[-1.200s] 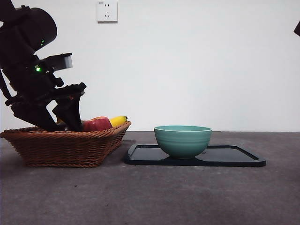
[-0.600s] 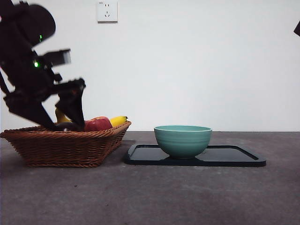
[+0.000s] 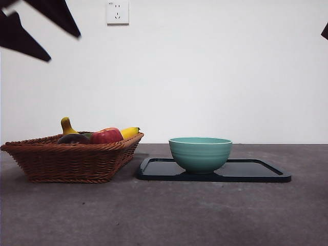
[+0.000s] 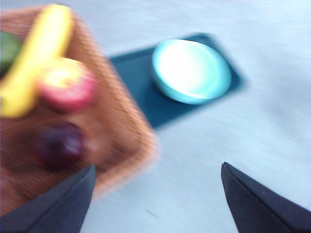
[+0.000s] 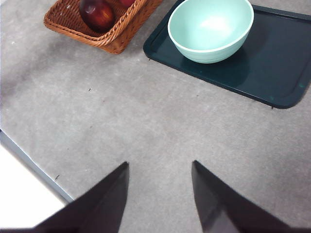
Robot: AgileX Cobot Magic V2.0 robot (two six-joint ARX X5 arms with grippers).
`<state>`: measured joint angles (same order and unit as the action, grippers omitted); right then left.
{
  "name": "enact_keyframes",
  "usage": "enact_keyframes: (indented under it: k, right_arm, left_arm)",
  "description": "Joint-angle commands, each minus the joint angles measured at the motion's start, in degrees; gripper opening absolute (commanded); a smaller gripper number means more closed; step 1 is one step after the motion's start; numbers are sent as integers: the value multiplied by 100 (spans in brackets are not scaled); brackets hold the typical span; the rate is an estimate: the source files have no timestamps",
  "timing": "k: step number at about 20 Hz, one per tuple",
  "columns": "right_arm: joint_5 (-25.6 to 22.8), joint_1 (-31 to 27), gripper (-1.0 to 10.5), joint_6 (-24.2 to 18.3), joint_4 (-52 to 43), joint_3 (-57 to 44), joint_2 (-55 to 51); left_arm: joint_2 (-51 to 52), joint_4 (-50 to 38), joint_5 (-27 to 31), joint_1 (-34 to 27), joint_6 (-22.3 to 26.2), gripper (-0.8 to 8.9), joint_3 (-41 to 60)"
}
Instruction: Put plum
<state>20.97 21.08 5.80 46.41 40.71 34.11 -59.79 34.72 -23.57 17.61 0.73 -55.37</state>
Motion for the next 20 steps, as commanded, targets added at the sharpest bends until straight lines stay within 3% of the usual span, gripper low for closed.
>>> enact_keyframes:
  k: [1, 7, 20]
  right_arm:
    - [2, 33, 208, -42, -63, 11, 22]
    - [2, 33, 208, -17, -61, 11, 22]
    - [0, 33, 208, 227, -114, 11, 22]
  left_arm:
    - [356, 439, -433, 42, -13, 405, -50]
    - [1021, 1410, -955, 42, 52, 402, -50]
    - [1047, 1502, -953, 42, 125, 402, -50]
